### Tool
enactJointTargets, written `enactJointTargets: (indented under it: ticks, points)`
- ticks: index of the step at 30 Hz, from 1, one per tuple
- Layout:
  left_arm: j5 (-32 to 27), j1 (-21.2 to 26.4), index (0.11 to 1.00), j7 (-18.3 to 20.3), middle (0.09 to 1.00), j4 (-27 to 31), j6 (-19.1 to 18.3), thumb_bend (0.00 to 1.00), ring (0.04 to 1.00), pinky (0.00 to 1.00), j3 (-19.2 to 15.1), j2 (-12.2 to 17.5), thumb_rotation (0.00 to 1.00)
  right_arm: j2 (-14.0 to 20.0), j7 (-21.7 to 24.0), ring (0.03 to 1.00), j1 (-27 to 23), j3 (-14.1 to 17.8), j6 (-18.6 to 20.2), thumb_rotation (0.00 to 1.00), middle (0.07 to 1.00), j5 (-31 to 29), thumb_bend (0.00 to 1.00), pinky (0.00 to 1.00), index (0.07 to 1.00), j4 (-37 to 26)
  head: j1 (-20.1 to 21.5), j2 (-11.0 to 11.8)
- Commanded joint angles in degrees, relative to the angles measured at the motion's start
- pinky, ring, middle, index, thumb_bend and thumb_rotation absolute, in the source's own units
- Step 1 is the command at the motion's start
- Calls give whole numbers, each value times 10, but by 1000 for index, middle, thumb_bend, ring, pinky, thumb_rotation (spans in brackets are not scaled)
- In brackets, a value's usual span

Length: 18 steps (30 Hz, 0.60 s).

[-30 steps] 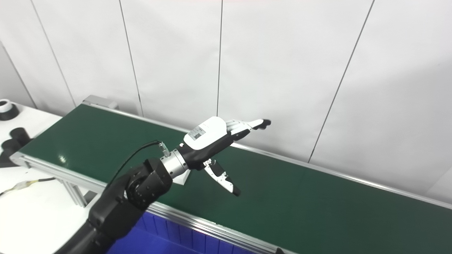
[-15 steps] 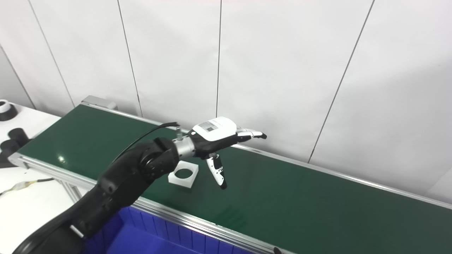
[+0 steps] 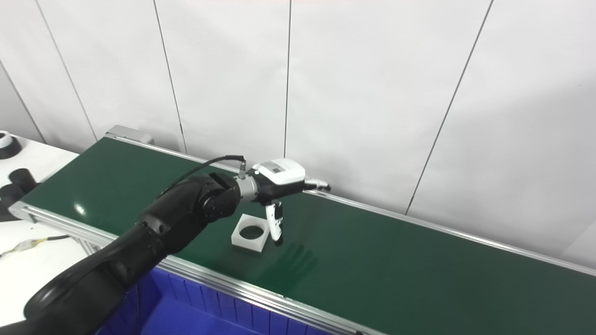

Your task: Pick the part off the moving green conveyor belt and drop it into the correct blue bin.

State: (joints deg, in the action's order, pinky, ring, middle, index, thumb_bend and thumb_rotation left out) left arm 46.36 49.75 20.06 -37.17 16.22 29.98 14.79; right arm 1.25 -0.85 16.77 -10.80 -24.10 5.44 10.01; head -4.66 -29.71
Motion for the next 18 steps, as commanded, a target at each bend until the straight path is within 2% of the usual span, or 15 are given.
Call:
enactJointTargets:
  ticks: [1, 11, 13, 18]
  points:
    - [-6, 36, 927, -3, 917, 2, -8, 1000, 884, 842, -2, 1, 149, -6, -3, 946, 2, -3, -27, 1000, 971, 1, 853, 968, 960, -18, 0, -1]
    - [-11, 37, 928, 17, 923, -21, -23, 1000, 890, 836, 8, -1, 141, -5, -5, 940, 3, -6, -28, 1000, 970, 0, 858, 955, 962, -22, 3, -4]
    - [-19, 36, 934, 31, 927, -23, -27, 1000, 888, 771, 6, -2, 138, -5, -5, 942, 4, -5, -28, 1000, 968, -1, 865, 954, 963, -22, 4, -5]
    - [-39, 32, 934, 60, 932, -26, -34, 1000, 874, 713, 6, -4, 116, -6, -5, 943, 4, -6, -28, 1000, 967, 1, 873, 951, 961, -24, 5, -6]
